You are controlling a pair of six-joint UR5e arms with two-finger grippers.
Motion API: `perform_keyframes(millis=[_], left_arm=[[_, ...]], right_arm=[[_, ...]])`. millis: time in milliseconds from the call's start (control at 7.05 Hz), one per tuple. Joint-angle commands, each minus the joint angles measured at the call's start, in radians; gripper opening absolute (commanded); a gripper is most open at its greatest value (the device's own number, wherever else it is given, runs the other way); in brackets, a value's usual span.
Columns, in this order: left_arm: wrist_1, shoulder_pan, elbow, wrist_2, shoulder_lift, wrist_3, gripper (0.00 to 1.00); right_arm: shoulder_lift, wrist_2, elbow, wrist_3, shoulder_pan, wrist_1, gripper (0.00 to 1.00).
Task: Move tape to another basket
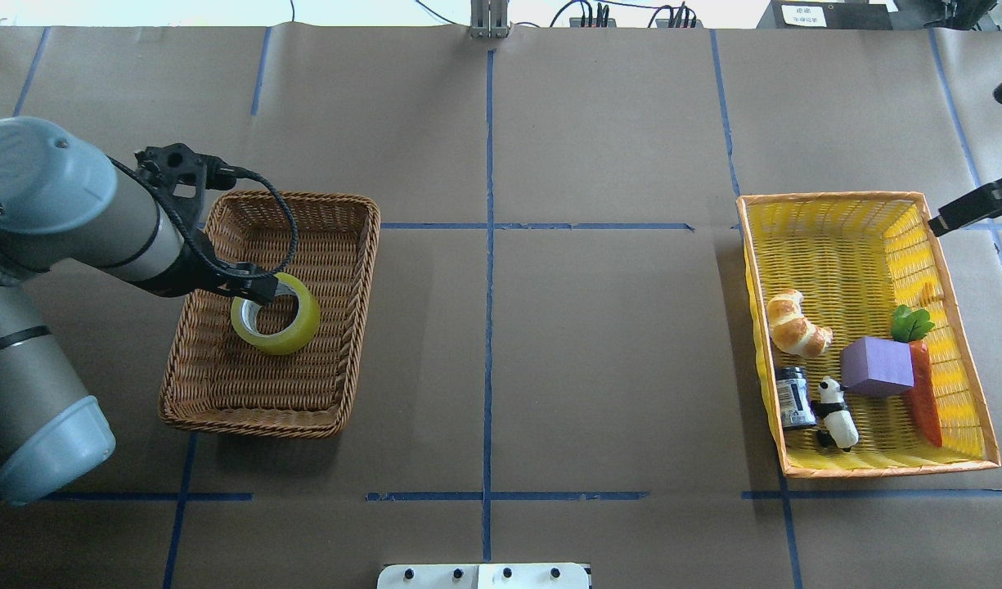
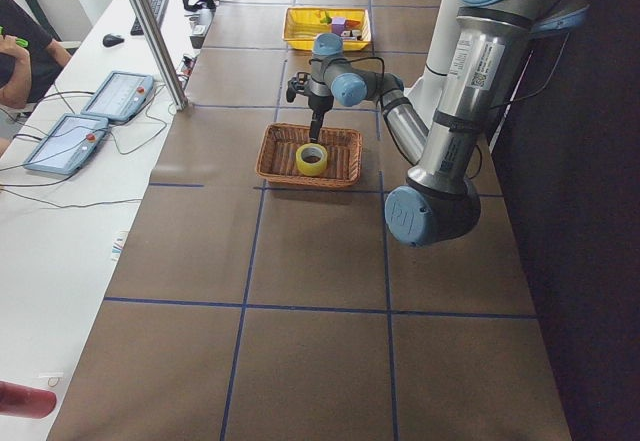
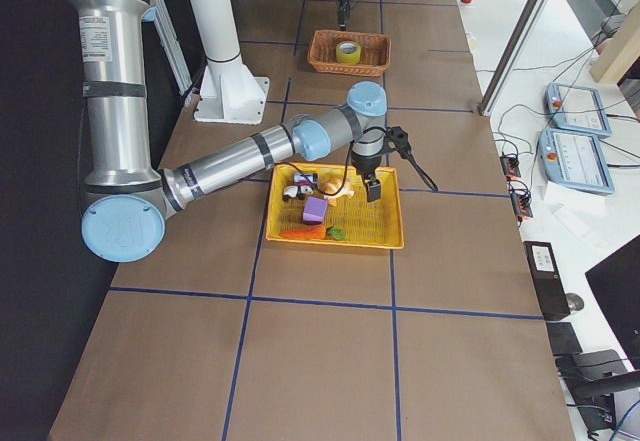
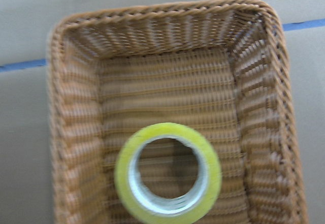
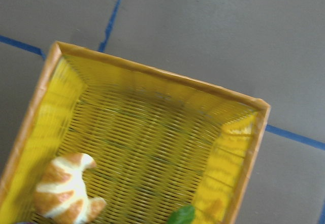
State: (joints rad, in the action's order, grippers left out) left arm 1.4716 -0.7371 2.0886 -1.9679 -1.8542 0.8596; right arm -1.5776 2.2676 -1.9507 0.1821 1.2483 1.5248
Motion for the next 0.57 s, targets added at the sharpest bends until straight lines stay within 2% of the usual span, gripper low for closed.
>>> perform_keyframes(millis=[0, 284, 426], left_arm=[[-0.013, -0.178, 0.010, -0.156, 0.091, -0.228, 1.00], [-0.014, -0.348, -0.046, -0.274, 0.132, -0.408, 1.00], [-0.011, -0.432, -0.105, -0.319, 0.162, -0.541, 1.00]], right_arm=[[-0.061, 0.085, 0.114, -0.282, 0.190, 0.003, 1.00], [-0.094, 0.110, 0.222, -0.471, 0.337, 0.006, 1.00], [-0.125, 0.118, 0.231, -0.474, 0.391, 0.006, 1.00]])
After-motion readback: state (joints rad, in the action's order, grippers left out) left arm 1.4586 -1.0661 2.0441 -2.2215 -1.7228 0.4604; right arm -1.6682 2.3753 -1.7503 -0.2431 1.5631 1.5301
